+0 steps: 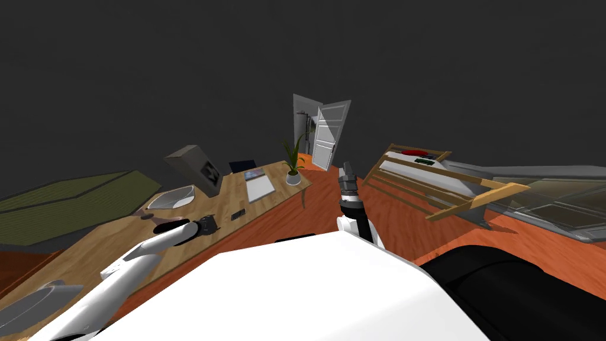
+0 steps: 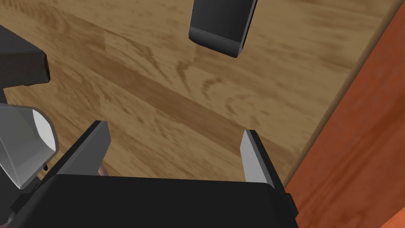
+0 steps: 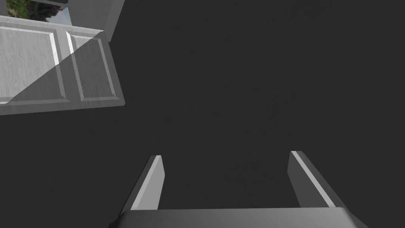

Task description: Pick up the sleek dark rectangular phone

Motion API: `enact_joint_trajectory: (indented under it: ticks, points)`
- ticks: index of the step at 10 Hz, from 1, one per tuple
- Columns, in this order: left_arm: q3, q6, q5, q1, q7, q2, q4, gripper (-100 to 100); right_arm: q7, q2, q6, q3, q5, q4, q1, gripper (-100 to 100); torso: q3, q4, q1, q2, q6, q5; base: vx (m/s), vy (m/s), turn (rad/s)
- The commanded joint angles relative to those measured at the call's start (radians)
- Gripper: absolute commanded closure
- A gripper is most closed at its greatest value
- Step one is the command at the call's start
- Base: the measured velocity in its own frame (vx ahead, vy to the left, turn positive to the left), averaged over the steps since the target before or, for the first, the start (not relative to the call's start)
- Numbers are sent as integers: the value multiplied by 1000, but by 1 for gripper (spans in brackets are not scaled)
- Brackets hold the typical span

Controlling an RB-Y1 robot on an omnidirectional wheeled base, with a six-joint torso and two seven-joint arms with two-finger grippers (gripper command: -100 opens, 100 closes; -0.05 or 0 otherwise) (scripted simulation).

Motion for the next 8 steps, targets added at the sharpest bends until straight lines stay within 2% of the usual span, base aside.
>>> enact_joint_trajectory:
  ticks: [1,2,3,4,7,8]
  points:
    - [-5,32,9,-18,3,6,39,-100,0,0,0,0,0,0,0,0,0,0,0,0,0,0,24,15,-142]
    - [-13,69,34,-40,6,19,76,-100,0,0,0,0,0,0,0,0,0,0,0,0,-1,0,36,27,-180]
    - [-13,83,34,-40,6,19,92,-100,0,0,0,0,0,0,0,0,-1,0,1,-1,0,0,35,27,-117]
    - [-21,115,57,-62,8,31,134,-100,0,0,0,0,0,0,0,0,-1,0,1,-1,-1,0,40,25,-183]
    - [-30,182,78,-83,10,41,194,-100,0,0,0,0,0,0,0,0,-1,0,1,-2,-1,0,39,20,-124]
    - [-39,217,97,-102,12,50,238,-100,0,0,0,0,0,0,0,0,-1,0,1,-1,-2,0,42,25,-167]
